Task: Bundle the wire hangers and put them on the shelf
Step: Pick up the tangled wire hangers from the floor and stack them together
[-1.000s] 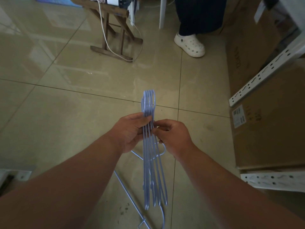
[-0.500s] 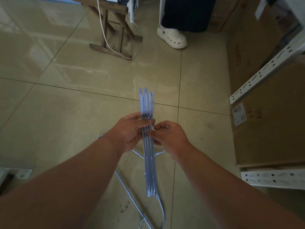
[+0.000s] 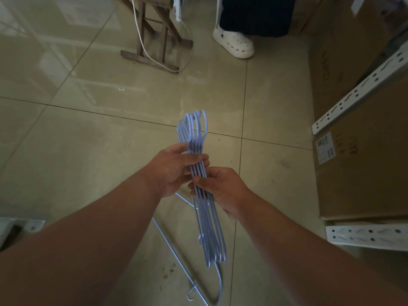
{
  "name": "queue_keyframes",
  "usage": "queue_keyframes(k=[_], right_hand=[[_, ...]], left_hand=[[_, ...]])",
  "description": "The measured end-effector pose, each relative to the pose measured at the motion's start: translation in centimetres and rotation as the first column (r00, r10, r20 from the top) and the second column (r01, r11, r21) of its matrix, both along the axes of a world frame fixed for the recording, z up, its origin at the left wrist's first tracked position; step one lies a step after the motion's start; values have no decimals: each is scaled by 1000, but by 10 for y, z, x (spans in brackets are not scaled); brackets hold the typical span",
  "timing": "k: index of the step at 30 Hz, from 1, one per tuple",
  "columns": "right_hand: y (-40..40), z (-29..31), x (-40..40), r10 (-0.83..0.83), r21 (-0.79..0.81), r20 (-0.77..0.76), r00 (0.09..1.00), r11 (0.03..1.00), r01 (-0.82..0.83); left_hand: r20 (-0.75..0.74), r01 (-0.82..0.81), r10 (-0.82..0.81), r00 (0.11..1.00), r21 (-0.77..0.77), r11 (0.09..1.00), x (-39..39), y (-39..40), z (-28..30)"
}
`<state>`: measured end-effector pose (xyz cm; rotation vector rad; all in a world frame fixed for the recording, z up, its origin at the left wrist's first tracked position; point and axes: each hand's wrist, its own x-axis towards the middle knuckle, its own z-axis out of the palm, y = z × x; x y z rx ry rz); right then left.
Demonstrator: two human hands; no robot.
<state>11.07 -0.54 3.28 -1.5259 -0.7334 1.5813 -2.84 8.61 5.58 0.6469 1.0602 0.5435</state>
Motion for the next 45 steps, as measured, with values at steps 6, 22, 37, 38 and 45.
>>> queue_keyframes(k=[6, 22, 37, 38, 45], right_hand=[[4, -24, 2, -30, -88, 236, 971, 995, 52], [-68, -103, -39, 571, -516, 743, 350, 821, -244], [13, -3, 31, -56, -55, 452, 890, 994, 91], [16, 10, 27, -24, -39, 423, 906, 998, 45], [19, 40, 7, 107, 48, 383, 918, 990, -135]], left_hand=[[-64, -88, 88, 994, 13, 996, -15, 7, -3], [-196, -229, 233, 953, 42, 973, -48, 16, -5], [-149, -135, 149, 978, 99, 986, -8, 4, 8], [-145, -124, 138, 980, 100, 987, -6, 3, 8], [-113, -48, 60, 992, 105, 993, 0, -1, 17]])
